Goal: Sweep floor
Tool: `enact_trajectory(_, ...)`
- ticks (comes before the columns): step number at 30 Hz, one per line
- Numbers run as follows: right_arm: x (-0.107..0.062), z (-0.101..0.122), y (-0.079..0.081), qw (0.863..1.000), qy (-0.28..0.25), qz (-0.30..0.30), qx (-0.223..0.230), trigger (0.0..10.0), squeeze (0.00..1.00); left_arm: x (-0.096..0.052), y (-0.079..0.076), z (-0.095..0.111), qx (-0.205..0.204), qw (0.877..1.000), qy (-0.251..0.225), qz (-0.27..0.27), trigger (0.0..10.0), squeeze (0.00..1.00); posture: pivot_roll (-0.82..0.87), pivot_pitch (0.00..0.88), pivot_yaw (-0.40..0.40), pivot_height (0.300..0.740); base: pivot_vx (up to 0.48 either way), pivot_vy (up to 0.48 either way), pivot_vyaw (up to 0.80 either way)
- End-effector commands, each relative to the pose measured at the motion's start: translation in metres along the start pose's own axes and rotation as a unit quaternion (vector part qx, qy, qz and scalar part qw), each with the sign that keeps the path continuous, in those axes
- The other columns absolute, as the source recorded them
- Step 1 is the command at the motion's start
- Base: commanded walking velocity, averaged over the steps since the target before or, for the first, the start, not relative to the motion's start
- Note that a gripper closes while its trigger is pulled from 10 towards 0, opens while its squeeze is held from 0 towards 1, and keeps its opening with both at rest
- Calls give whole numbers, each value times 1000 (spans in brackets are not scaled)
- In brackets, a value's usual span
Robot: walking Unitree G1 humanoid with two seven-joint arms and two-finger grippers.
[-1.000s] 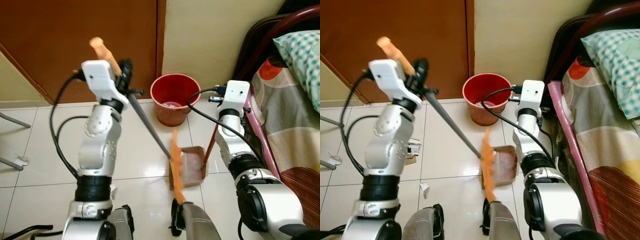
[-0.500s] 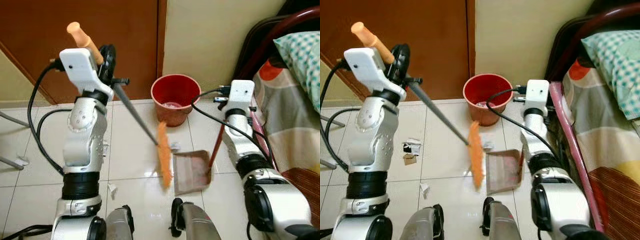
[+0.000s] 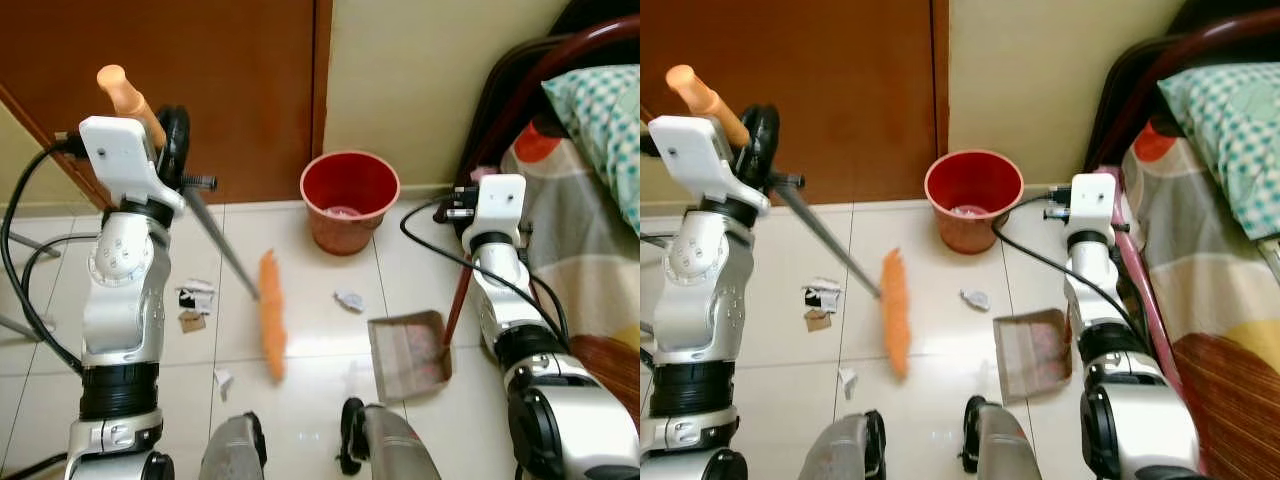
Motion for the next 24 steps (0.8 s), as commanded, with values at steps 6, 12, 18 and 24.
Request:
enact_trajectory(6,-15,-9,5,999,16,32,8,10000,0,-21,-28,-14,22,999,20,-34,10000,0,37,149,-41,740,0,0,0)
enact_trajectory(12,-32,-8,0,999,9,30,43,10000,0,-34,-52,-27,6,998,41,-49,10000,0,25,141,-43,740,0,0,0)
enact_trajectory(18,-22,26,5,998,-27,34,41,10000,0,-43,-81,-31,-11,996,51,-72,10000,0,21,136,-35,740,0,0,0)
enact_trajectory(24,-21,35,7,998,-36,35,48,10000,0,-47,-88,-33,-10,995,56,-75,10000,0,18,130,-36,740,0,0,0)
Point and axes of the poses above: a point about 5 cm out from each wrist's last joint towards the gripper, its own x axis pointing out of the wrist towards the gripper, its own z axis along the axis of the wrist's last joint, y = z × x, the point moved 6 cm from there along x, pointing out of the wrist towards the gripper, and after that the axes turned 11 degrees about x, right-handed, at the moved point
